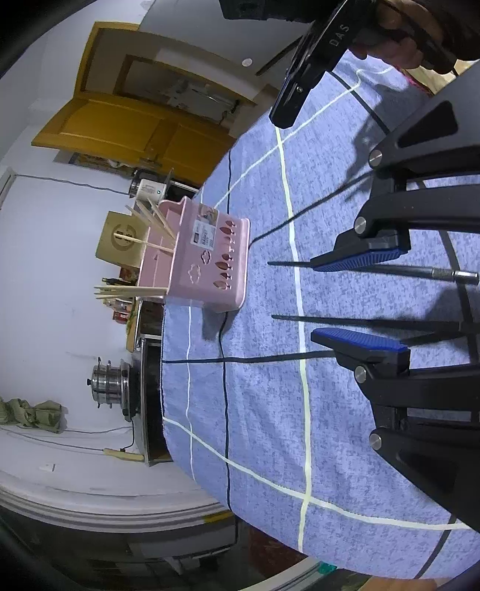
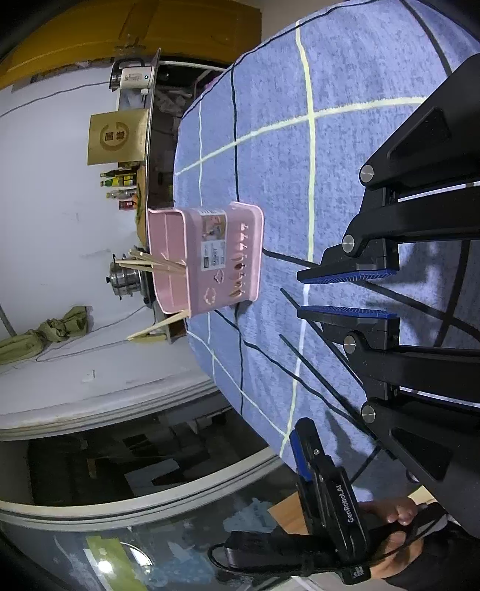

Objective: Organize utensils

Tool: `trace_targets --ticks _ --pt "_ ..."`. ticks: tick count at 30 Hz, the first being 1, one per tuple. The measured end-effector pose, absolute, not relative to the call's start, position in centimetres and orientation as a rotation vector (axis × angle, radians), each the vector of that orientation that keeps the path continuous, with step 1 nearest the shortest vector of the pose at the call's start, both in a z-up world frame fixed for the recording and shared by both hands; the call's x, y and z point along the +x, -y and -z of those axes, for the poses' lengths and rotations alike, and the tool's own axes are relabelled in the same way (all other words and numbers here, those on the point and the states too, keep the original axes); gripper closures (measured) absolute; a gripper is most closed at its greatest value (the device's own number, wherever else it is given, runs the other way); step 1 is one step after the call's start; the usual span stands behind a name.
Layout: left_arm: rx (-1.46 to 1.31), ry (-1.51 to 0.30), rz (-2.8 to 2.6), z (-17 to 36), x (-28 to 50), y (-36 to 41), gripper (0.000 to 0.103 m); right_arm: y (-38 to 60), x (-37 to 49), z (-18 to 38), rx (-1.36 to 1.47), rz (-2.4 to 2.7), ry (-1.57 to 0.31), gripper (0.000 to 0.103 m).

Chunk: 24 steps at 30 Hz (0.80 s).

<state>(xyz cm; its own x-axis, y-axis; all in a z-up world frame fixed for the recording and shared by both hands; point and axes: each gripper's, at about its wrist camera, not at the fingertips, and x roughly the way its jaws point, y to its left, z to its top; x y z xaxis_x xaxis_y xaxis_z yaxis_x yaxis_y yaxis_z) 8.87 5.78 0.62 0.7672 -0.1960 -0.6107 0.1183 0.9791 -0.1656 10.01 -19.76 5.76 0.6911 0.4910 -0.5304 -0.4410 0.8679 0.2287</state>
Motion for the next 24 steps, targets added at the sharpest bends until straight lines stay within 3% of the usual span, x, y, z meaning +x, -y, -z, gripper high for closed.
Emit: trace_targets --ticks 24 --pt "-0.022 -0.928 0.153 4.1 18.1 -6.3 0.072 14.0 16.0 -1.5 0.121 -0.556 -0.863 0.091"
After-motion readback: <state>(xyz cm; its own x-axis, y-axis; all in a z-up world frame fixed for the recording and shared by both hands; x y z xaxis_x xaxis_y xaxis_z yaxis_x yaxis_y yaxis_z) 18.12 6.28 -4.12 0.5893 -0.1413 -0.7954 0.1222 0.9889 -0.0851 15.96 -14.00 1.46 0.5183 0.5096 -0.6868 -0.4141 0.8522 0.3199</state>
